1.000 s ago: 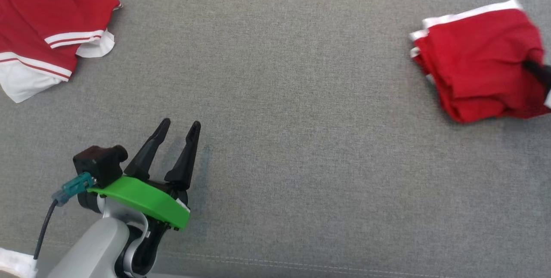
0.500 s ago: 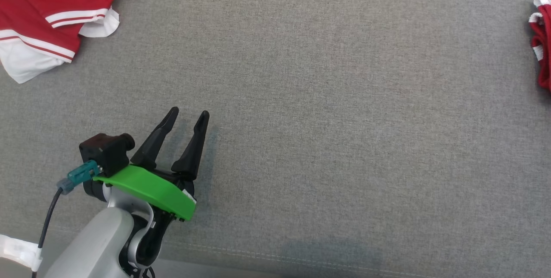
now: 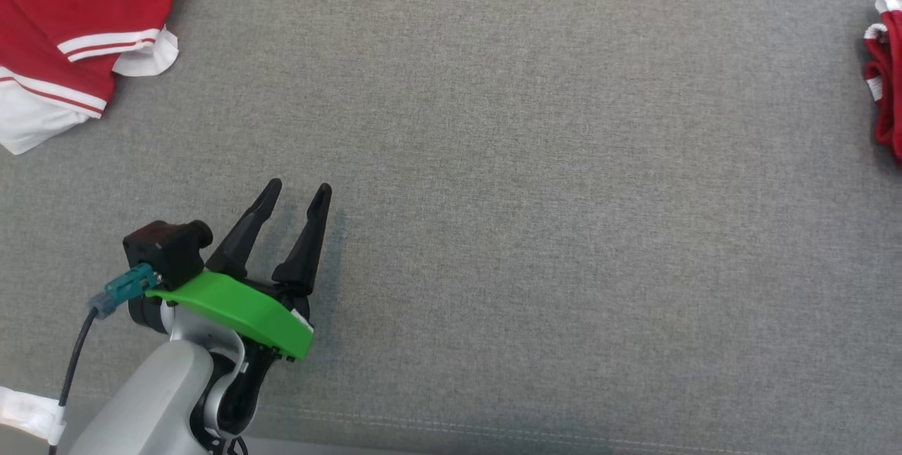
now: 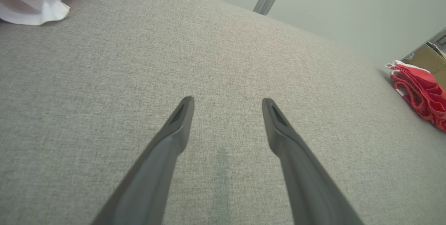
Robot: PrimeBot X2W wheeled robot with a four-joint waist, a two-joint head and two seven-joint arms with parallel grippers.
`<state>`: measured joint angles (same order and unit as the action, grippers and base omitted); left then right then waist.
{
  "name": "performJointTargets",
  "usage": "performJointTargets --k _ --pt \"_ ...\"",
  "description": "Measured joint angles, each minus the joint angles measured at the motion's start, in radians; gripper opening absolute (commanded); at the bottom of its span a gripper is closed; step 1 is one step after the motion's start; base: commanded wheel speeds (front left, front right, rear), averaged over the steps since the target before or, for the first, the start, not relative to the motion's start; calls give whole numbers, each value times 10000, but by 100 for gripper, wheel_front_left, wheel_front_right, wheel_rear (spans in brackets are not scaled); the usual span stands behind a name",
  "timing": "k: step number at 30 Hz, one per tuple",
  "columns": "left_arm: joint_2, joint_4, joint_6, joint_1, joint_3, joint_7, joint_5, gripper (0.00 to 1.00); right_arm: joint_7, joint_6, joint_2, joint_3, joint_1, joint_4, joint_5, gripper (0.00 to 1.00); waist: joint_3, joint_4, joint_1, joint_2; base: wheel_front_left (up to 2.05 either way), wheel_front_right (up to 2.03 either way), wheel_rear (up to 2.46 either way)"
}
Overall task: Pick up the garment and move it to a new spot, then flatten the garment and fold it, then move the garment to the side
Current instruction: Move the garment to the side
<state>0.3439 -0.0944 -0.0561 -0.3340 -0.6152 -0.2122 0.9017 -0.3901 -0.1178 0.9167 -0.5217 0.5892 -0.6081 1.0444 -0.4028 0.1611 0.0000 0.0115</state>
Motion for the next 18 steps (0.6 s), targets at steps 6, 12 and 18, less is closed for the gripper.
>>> performJointTargets --k 6,12,18 --pt "46 -351 33 97 190 -92 31 100 694 -59 -311 -117 -223 90 -339 100 419 -307 0 0 0 0 0" --pt "8 -640 35 453 458 -205 104 100 2648 -59 -393 71 -285 1085 -1070 100 972 -597 0 0 0 0 0" --pt "-17 -953 27 688 652 -311 -69 100 5237 -61 -1057 500 -404 1950 -1741 100 1645 -870 0 0 0 0 0"
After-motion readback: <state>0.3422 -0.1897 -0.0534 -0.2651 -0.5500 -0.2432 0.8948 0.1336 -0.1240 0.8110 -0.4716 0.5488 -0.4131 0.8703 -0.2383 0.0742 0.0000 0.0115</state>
